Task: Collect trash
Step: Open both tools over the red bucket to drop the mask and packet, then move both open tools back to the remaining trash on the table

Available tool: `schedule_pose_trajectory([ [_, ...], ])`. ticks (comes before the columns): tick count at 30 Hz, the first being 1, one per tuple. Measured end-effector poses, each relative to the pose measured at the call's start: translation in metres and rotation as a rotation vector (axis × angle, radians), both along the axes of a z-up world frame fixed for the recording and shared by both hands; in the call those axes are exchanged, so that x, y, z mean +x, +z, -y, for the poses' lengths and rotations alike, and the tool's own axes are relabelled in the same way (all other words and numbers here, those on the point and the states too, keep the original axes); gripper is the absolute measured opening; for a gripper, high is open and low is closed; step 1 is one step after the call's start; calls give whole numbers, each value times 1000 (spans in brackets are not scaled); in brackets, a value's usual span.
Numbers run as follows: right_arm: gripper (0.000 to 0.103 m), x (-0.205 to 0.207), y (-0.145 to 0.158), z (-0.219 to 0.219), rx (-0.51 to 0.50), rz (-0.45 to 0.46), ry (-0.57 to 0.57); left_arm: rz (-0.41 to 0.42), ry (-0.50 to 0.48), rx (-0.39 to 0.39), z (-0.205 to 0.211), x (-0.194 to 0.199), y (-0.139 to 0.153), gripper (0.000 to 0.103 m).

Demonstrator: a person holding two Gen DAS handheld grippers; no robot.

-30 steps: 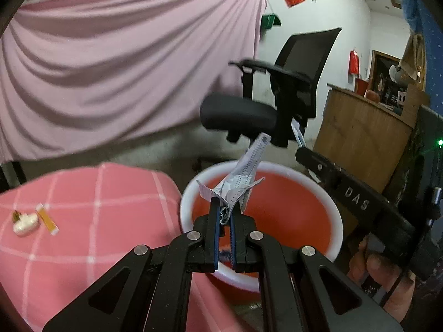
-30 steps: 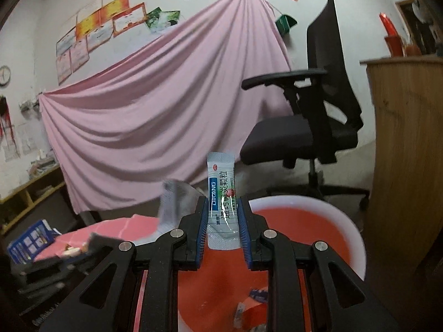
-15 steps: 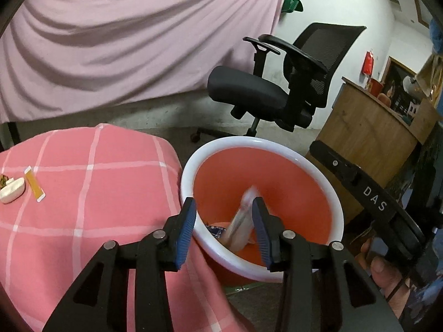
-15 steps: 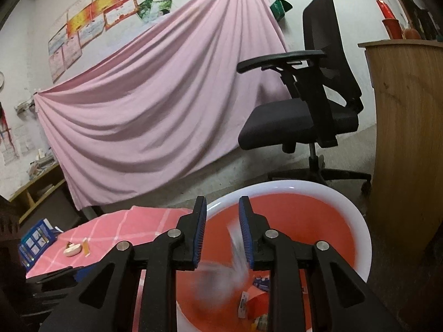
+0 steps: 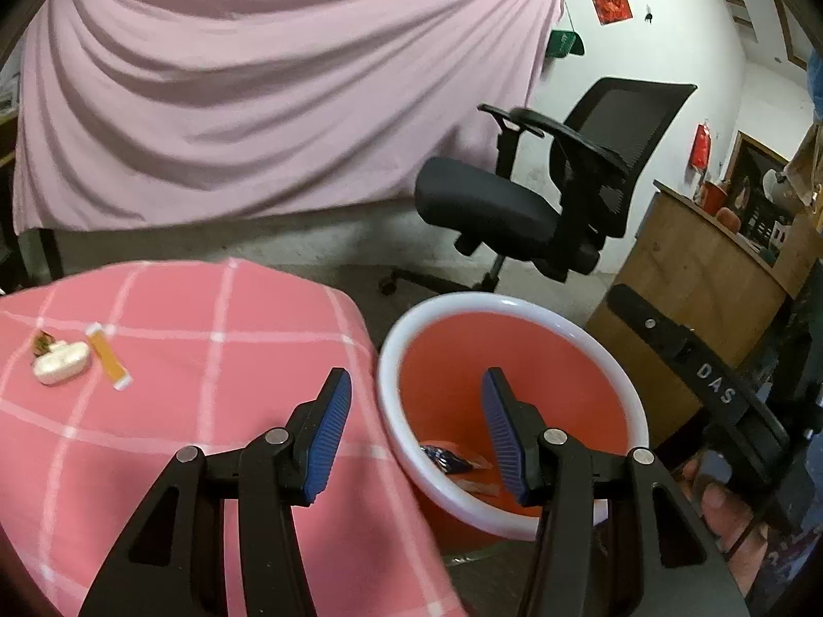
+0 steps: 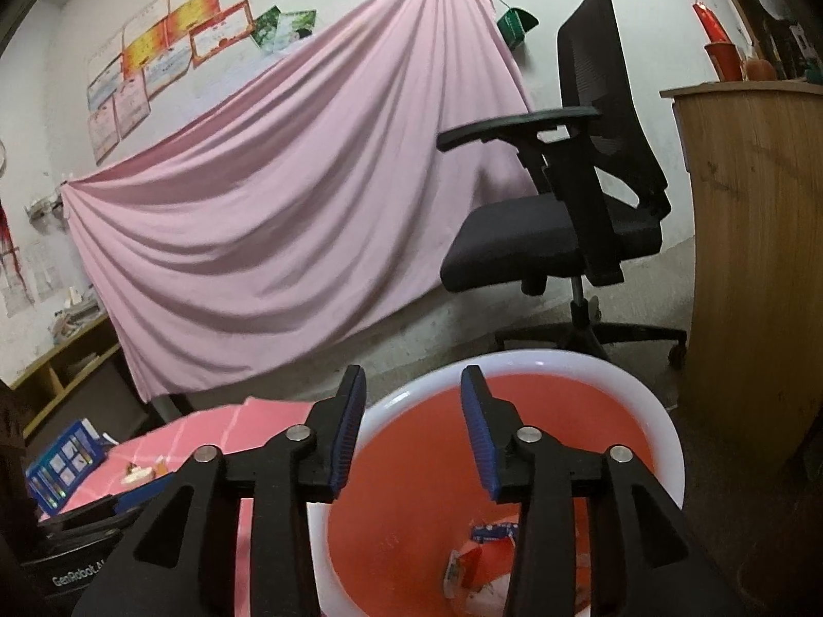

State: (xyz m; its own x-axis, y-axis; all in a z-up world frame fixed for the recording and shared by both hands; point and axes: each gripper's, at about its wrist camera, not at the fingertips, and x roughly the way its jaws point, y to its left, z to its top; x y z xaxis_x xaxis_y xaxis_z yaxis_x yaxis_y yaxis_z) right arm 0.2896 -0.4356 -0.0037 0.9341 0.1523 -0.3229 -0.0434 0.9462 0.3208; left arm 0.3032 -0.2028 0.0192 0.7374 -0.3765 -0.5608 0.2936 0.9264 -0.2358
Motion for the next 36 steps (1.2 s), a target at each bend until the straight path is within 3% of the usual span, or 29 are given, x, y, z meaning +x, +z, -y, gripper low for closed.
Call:
schedule_pose_trajectory([
  [2,44,-1,6,-4,-1,17,1,32,41,13,-11,-4,7,47],
  [5,58,-6,14,-14,7,60,0,70,95,5,-29,-10,16,51],
  [6,70,-8,17,-17,11,80,0,84,119,-1,-37,-12,21,54],
  [7,80,-9,20,-20,13,96,0,104,144,-10,-46,-15,26,60],
  [9,85,-14,28,-31,16,151,5,138,189,-27,-63,-22,34,68],
  [11,91,-19,35,-41,13,197,11,172,226,-44,-81,-29,41,84],
  [13,103,-27,43,-55,11,270,18,225,276,-56,-98,-38,49,92],
  [15,103,-34,50,-68,9,329,24,291,332,-58,-116,-51,56,101],
  [23,103,-41,61,-123,-30,435,76,424,485,-16,-180,-88,62,101],
  [29,103,-41,60,-165,-74,475,157,460,555,22,-212,-99,53,101],
  [36,103,-26,47,-211,-173,448,251,484,575,85,-241,-100,34,101],
])
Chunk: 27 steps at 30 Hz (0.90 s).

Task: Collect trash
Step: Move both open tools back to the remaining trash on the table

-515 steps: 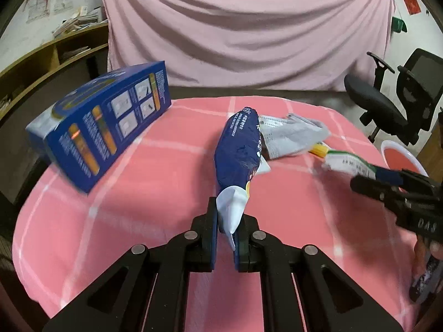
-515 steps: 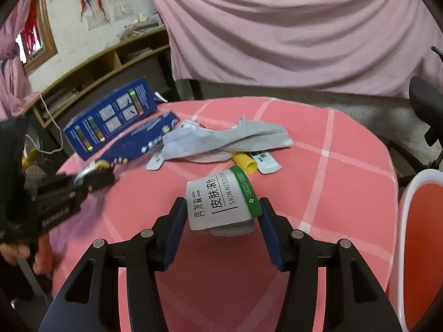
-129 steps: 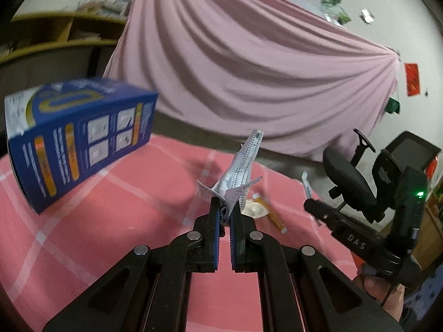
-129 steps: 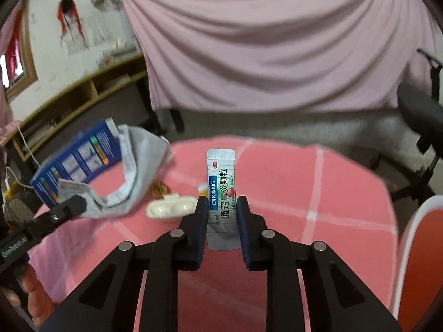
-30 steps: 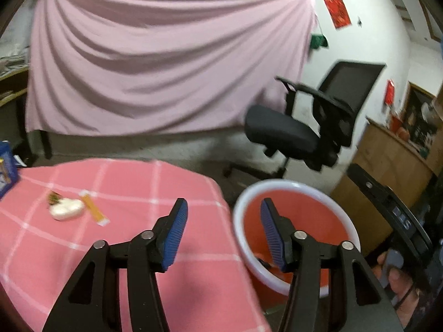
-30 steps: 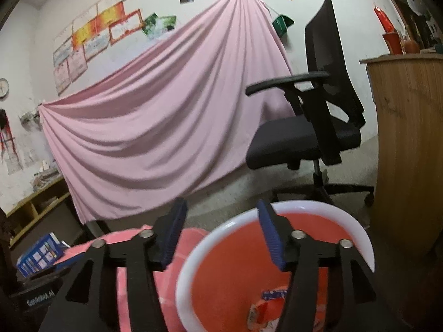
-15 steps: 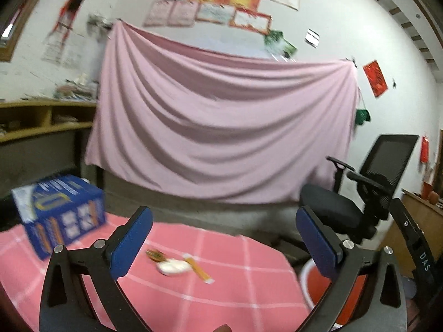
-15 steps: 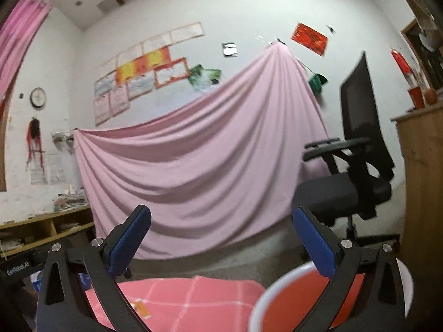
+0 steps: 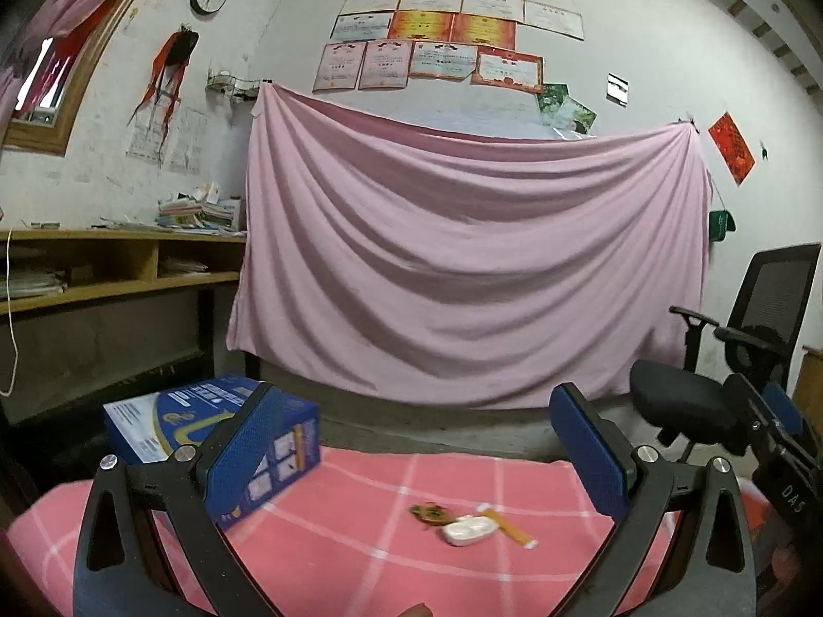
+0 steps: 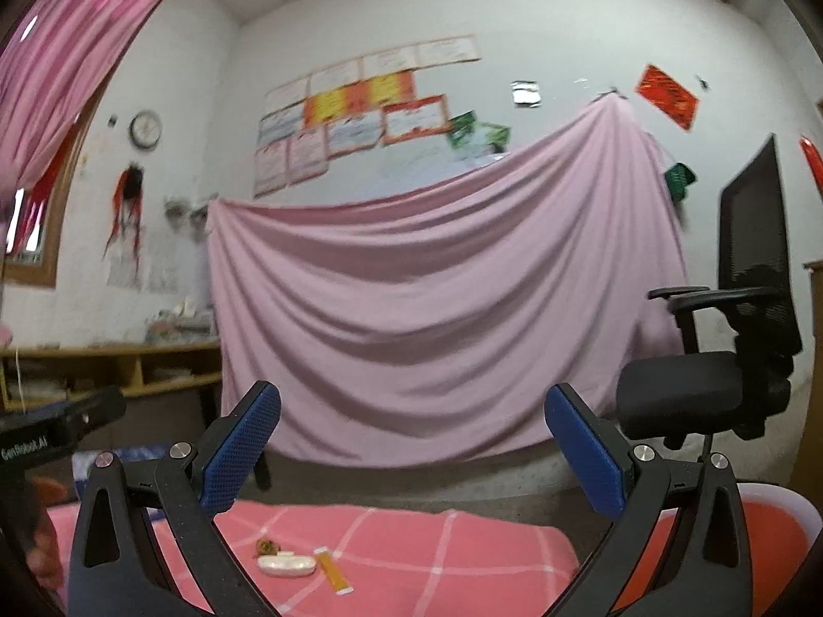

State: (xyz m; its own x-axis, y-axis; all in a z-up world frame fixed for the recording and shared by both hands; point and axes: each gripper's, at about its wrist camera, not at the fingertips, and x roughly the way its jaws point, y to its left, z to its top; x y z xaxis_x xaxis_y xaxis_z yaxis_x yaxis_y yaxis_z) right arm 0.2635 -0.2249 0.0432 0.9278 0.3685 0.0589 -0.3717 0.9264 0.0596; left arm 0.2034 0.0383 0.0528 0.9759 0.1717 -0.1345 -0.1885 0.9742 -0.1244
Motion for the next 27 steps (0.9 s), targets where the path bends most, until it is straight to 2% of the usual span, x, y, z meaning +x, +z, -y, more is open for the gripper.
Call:
schedule_pose_trajectory([
  [4,103,8,-9,-20,-79,-14,33,-7,4,27,-9,8,-14,101],
  [8,103,19,-24,-41,-200,-31,31,-38,5,17,-21,23,-29,101],
  [12,103,41,-36,-54,-271,-139,58,-96,-2,15,-29,40,-40,101],
  [15,103,59,-42,-56,-282,-232,47,-161,-7,20,-35,57,-49,101],
  [21,103,88,-53,-50,-227,-391,79,-304,-29,3,-45,89,-69,101],
  [24,102,98,-59,-54,-248,-458,95,-377,-58,19,-43,104,-79,101],
  [26,98,100,-61,-58,-270,-488,106,-434,-81,27,-39,116,-87,98],
  [27,93,101,-62,-59,-281,-501,108,-455,-89,28,-37,120,-91,95],
])
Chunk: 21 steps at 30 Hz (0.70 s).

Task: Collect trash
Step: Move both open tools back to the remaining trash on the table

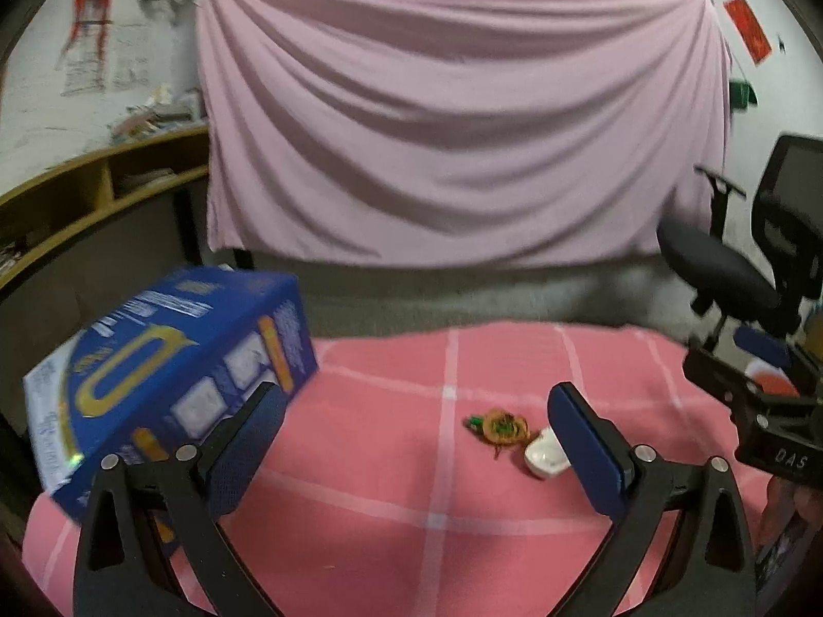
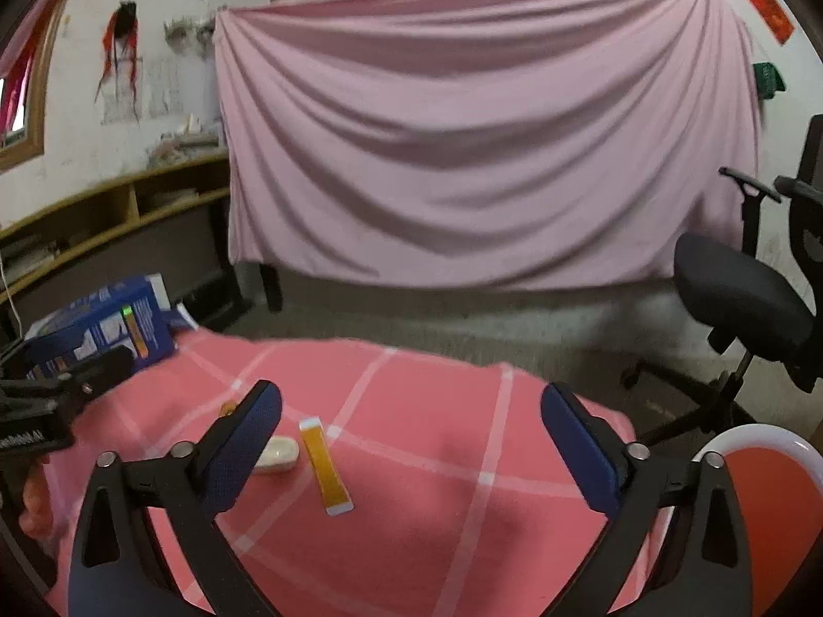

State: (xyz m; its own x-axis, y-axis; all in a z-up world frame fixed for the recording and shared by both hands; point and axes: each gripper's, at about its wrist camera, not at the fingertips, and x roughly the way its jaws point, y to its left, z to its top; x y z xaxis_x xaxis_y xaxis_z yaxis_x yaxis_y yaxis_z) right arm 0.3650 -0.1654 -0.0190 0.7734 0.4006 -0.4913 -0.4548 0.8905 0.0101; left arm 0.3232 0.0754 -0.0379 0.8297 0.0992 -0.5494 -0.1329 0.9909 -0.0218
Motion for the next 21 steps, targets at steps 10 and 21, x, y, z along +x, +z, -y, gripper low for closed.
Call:
schedule_pose_trajectory([
  [10,53,18,-14,-8,-55,-143,55,-211,-101,-119,3,43,-32,51],
  [21,38,27,-29,-18,-97,-265,96,-317,-112,-118,21,71,-38,34],
])
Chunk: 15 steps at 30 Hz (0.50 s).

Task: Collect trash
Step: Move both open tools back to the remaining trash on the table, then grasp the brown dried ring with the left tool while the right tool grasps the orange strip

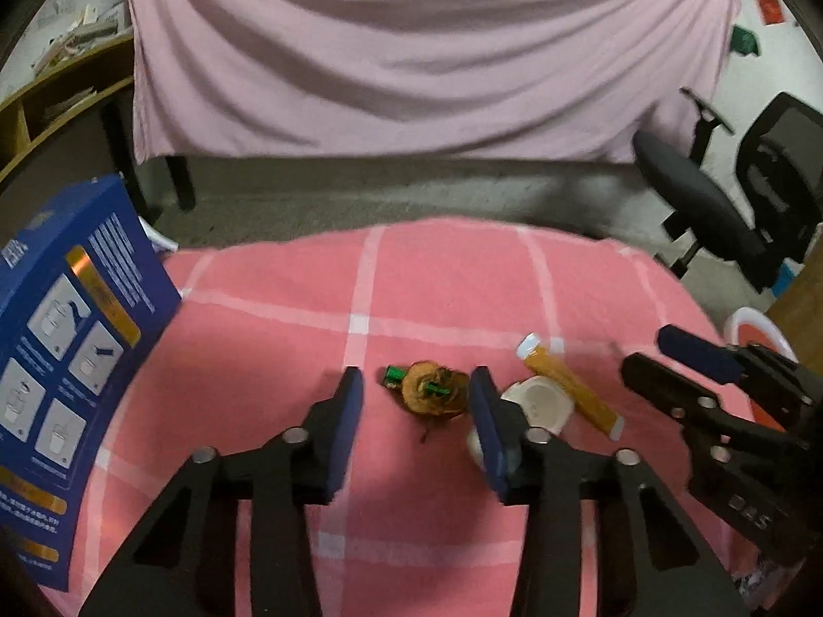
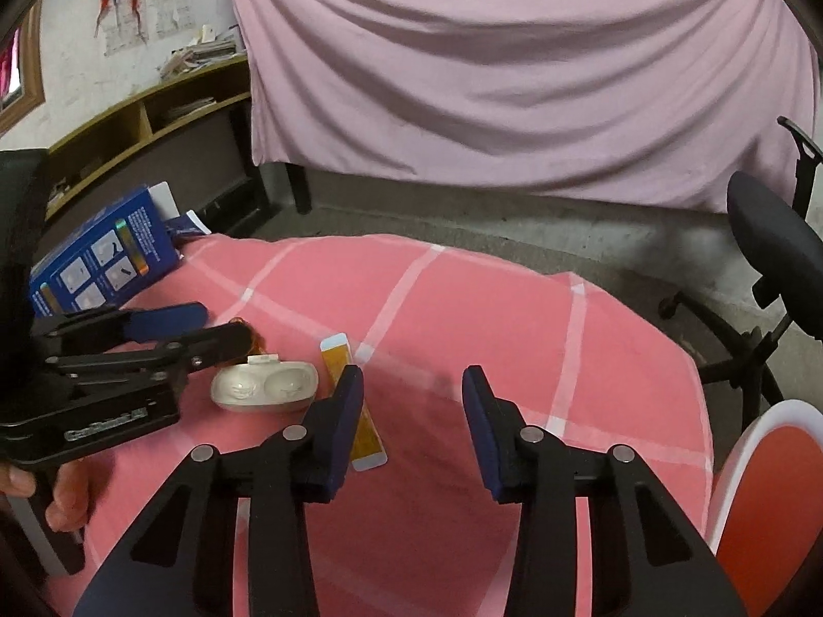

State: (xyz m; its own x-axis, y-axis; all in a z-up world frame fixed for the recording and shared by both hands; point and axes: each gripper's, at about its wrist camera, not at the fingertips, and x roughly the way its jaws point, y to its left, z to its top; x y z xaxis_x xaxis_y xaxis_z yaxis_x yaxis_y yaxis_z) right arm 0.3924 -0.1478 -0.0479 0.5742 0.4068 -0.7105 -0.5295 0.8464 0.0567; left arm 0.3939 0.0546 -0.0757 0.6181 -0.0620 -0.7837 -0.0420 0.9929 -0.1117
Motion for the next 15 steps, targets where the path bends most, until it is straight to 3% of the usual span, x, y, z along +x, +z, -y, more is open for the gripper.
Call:
schedule_pose_trajectory([
  [8,38,3,-6,-6,-5,-56,34,7,-7,-25,1,-1,1,12],
  [15,38,1,-17,-21,-49,-113,108,7,18,-88,-10,-13,3,3],
])
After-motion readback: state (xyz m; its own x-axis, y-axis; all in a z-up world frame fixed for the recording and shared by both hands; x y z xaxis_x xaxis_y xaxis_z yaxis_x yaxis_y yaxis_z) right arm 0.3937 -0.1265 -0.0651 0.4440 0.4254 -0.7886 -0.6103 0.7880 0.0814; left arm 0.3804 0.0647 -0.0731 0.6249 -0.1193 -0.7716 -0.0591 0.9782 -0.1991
